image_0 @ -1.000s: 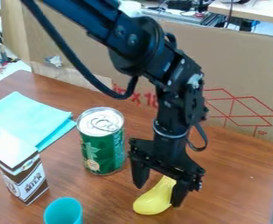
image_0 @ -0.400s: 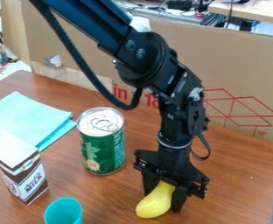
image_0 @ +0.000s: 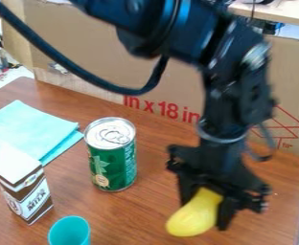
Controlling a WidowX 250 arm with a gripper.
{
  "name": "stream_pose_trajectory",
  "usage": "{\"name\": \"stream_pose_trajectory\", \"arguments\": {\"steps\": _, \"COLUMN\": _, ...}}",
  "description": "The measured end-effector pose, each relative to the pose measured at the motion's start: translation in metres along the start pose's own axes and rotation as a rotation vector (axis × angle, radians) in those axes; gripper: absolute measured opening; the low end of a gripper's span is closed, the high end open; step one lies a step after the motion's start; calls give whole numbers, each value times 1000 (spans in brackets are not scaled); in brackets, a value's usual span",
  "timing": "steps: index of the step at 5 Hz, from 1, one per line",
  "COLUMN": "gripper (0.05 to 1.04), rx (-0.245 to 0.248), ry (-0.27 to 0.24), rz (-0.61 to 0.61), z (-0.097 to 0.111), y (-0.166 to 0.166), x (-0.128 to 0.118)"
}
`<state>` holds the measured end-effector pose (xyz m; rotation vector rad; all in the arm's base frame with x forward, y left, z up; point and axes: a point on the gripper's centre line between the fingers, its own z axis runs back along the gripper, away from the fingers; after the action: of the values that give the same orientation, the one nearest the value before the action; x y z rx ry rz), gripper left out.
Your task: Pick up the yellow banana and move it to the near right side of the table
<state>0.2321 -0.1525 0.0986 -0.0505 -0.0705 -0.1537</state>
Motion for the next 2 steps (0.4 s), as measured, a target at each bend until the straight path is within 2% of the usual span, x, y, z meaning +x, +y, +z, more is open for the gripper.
{"name": "stream_pose_trajectory", "arguments": {"steps": 1, "gripper": 612, "rx": 5, "ry": 47, "rz": -26, "z": 11, "y": -21, "x": -22}}
{"name": "stream_pose_trajectory", "arguments": {"steps": 2, "gripper": 612, "rx": -5, "ry": 129, "rz": -44, "z": -3, "y": -30, "x": -50}}
